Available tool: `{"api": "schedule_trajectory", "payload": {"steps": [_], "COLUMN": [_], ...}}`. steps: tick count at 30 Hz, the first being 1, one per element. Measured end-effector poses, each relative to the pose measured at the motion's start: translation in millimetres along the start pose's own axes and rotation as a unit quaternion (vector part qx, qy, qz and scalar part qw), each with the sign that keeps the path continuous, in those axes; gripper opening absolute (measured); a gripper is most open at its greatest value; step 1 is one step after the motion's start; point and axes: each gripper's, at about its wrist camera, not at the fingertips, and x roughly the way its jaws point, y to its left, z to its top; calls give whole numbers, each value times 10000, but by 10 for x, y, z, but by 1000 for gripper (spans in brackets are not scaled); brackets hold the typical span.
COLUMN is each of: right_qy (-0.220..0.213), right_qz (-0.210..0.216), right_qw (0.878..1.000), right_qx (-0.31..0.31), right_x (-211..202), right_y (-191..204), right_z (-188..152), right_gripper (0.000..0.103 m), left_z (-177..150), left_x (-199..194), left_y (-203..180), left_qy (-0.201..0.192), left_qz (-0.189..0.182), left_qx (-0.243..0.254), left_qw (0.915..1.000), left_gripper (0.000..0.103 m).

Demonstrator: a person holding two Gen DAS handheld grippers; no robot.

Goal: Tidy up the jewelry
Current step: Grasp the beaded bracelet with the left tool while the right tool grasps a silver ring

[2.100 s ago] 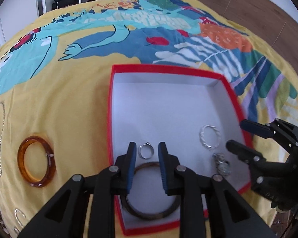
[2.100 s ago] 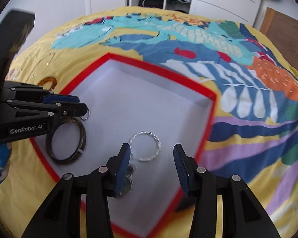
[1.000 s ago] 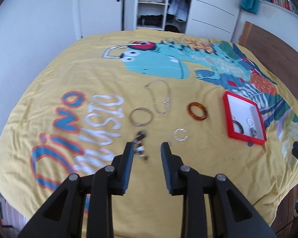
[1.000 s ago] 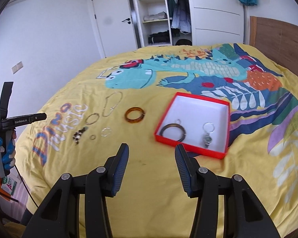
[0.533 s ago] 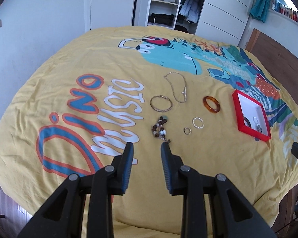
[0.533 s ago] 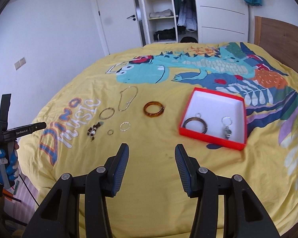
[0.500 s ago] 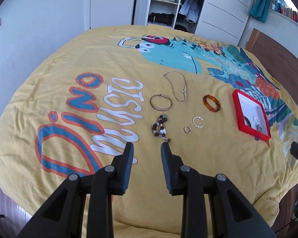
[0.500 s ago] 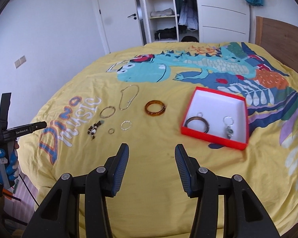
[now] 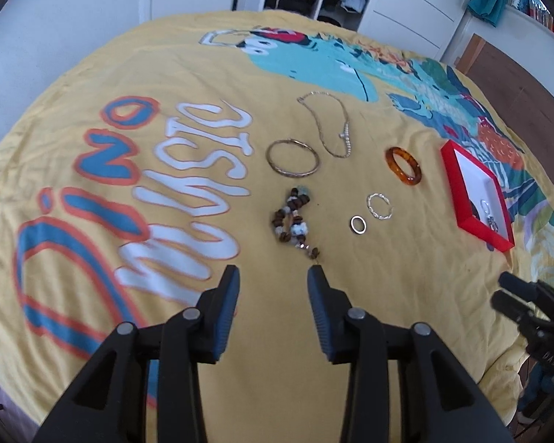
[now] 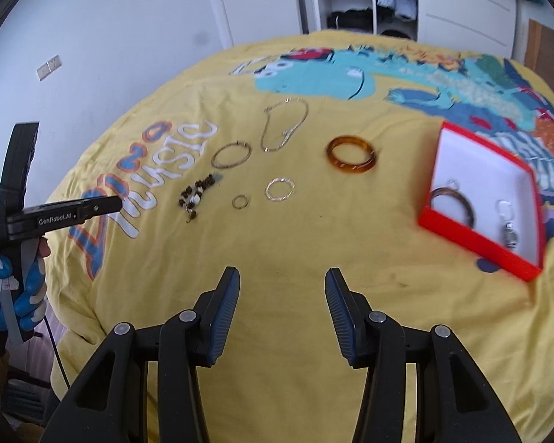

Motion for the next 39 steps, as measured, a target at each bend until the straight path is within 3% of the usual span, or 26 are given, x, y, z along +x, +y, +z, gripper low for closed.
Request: {"api": "schedule_trajectory", "payload": {"steps": [7, 19, 21, 25, 30, 34, 36, 39], "right_qy": [208, 456, 493, 548, 497, 451, 447, 436], "right_qz": [224, 590, 675, 787, 847, 817, 768, 746], "right_qw": [9995, 9971, 9963, 9949, 9946, 9950, 9954, 9955], "right_qx": [-1, -159, -210, -300, -338, -343, -364, -387], "right_x": [431, 1071, 1187, 1405, 1628, 1735, 1773, 1793], "right_y": [-29, 78, 130, 251, 380, 428, 447, 457], "right_z": [124, 358, 396, 468, 592, 659, 675, 687], "right_gripper": [48, 48, 47, 45, 44, 32, 27, 20], "left_z": [199, 360, 337, 296, 281, 272, 272, 281], "left_x": [420, 1100, 1129, 1131, 1136, 1145, 1147, 1136], "left_y": [-144, -22, 32, 137, 217, 205, 200, 215], "left_qy": [197, 571, 540, 396, 325, 257, 233, 229], "left_qz": [-197, -85, -167, -207, -369, -377, -366, -357], "left_qx": [143, 132, 78, 25, -34, -31, -40, -123], "left_qw": [9995, 9982, 9984, 9990, 9988, 9990, 9990, 9990], "left_gripper": [37, 37, 35, 21, 20, 20, 12, 11]}}
